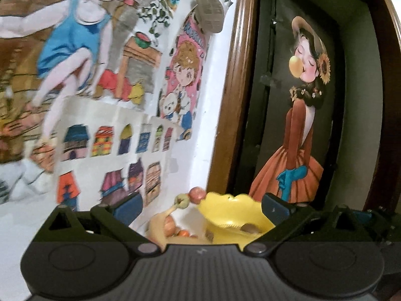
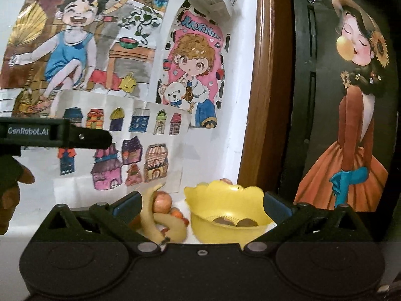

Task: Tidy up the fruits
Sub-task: 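Lift the right tool away from the bowl back toward the fruit, then grasp the red apple with the left tool while the right tool grasps a banana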

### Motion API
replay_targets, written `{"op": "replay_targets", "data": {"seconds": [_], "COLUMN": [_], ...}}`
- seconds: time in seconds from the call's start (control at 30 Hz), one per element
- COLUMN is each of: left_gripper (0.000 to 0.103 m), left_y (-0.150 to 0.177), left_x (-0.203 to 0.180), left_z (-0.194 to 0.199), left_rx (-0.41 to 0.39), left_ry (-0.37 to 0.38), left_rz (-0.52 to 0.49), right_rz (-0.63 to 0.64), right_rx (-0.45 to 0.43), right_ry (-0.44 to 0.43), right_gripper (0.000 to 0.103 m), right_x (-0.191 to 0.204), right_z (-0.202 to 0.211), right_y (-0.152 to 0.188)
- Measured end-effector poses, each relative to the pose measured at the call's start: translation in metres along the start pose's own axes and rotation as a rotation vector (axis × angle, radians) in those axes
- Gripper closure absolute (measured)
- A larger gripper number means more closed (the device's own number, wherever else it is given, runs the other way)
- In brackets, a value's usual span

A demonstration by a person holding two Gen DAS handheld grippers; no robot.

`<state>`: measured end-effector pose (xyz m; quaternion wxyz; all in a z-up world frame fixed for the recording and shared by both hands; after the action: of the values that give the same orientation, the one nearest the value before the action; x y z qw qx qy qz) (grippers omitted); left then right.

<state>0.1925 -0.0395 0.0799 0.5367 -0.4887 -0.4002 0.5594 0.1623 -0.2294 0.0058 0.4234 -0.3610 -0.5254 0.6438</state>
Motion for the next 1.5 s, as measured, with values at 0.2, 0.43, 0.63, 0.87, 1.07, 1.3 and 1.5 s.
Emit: {"op": "replay_targets", "data": {"seconds": [0.2,0.43,0.63,0.87,1.07,1.3,1.5], "left_gripper": [0.0,0.0,0.0,0.0,0.0,0.0,0.0], "left_y": [0.028,0.054,0.073,0.091,0.101,0.114,0.118], "left_x": [0.013,0.028,0.041,0.052,0.058,0.065,0.073], "left_z": [0.02,0.032,0.032,0.024,0.011,-0.005,-0.028], "left_rx": [0.064,0.12,0.179,0.244,0.289,0.331,0.356], "left_ry": [-0.029,-0.054,-0.08,-0.105,-0.118,-0.127,-0.14], "left_rz": [-0.086,-0.098,-0.102,-0.116,-0.137,-0.156,-0.16], "right_rz": [-0.012,-0.038,-0.062,-0.08,-0.086,-0.087,-0.068], "right_rx": [0.036,0.091,0.158,0.248,0.327,0.381,0.394], "right_ry": [-0.011,-0.018,-0.032,-0.063,-0.105,-0.109,-0.125], "right_gripper": [0.001,0.001,0.001,0.001,0.001,0.001,0.001], "right_x": [0.022,0.038,0.045,0.047,0.048,0.046,0.045], "right_z": [0.013,0.015,0.013,0.001,-0.012,-0.031,-0.053], "right_y": [0.016,0.034,0.055,0.08,0.098,0.109,0.109]}}
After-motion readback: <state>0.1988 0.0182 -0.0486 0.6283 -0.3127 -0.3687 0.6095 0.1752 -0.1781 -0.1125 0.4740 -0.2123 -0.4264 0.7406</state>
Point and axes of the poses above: each gripper's, at about its wrist camera, not at the fingertips, and z roughly against the way its jaws point, x to its left, y to its underside, the point moved 9 cm from there along -z, roughly the way its jaws point, and after that the axes turned 10 degrees about -y, right-handed, at the moved point
